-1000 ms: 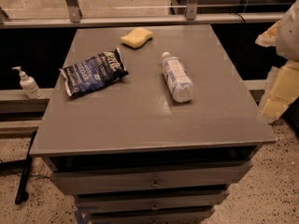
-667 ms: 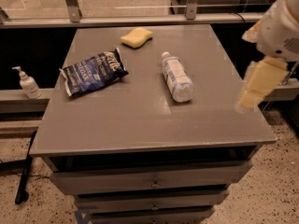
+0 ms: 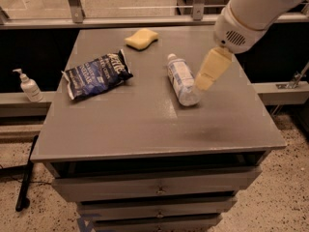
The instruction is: Place blue plastic bottle upright
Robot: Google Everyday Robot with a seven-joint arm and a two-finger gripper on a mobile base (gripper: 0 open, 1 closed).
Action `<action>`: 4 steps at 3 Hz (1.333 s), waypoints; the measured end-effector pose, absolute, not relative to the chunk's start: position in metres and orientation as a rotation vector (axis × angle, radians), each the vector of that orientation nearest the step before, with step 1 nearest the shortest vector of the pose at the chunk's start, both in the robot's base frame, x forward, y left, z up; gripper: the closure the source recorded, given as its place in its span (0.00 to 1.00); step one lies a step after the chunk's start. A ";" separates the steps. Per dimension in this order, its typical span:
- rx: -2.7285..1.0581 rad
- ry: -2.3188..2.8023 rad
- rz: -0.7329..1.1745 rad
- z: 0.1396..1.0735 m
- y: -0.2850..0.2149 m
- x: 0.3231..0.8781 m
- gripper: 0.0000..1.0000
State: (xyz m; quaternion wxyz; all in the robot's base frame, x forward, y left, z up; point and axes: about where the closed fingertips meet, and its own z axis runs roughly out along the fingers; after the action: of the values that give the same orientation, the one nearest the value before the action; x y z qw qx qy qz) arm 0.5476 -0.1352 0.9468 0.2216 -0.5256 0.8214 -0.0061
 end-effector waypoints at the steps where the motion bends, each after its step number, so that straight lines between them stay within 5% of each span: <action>1: -1.322 2.345 -0.003 0.936 -0.120 0.574 0.00; 4: -0.873 2.668 -0.017 0.878 -0.094 0.641 0.00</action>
Offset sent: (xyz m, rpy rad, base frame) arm 0.0795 0.0378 -0.0505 0.0479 0.0913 -0.4360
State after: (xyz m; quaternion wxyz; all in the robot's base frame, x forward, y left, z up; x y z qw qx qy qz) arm 0.6409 -0.0943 0.8781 0.1663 -0.3068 0.9371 -0.0061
